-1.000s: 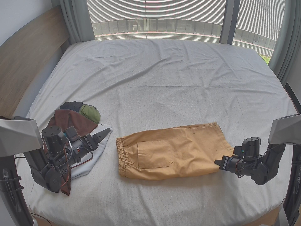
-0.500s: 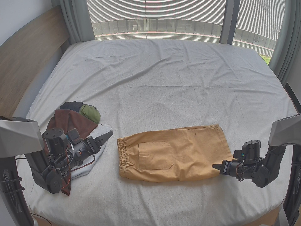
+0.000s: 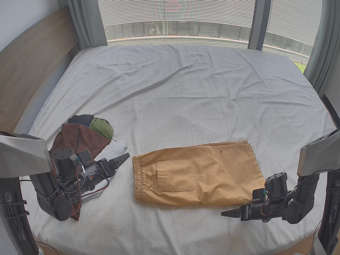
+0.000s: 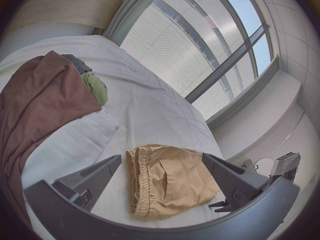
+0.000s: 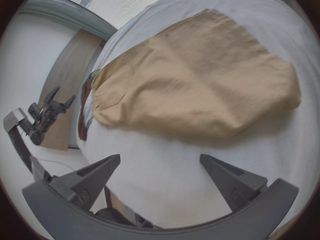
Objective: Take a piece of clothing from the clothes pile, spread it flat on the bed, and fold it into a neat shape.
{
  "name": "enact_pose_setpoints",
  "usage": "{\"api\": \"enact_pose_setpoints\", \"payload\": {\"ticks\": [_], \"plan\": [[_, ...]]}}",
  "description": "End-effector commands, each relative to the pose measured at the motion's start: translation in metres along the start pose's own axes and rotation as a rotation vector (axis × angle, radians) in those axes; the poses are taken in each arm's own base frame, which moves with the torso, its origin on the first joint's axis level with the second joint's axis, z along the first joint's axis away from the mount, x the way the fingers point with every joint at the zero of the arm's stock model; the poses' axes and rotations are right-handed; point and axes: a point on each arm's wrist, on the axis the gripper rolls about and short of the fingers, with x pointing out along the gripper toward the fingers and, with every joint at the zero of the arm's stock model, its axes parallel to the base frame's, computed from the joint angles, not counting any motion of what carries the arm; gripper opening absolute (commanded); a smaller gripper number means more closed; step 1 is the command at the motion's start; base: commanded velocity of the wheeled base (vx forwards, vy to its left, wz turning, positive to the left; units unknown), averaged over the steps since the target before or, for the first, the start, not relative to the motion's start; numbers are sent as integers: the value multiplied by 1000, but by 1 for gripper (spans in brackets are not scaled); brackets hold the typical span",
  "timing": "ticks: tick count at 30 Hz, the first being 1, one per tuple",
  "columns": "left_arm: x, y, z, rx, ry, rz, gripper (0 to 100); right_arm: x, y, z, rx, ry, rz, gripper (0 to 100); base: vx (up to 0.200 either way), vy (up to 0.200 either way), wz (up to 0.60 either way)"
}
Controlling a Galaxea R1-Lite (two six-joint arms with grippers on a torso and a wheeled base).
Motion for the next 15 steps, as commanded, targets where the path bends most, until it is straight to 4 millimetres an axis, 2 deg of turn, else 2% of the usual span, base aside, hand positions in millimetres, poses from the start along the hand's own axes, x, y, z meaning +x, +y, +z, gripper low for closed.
{"api": "enact_pose_setpoints", "payload": {"ticks": [1, 4, 8, 15], "plan": [[3, 8, -14, -17, 51, 27, 100, -4, 17, -2, -55, 11, 111, 100, 0, 0, 0], [6, 11, -21, -20, 73, 33, 100, -6, 23, 5, -82, -30, 161, 100, 0, 0, 0], [7, 11, -31, -33, 110, 39, 100, -9, 32, 24, -138, -148, 233, 100, 0, 0, 0], [10, 12, -39, -68, 138, 43, 100, -15, 46, 56, -129, -298, 307, 100, 0, 0, 0]]}}
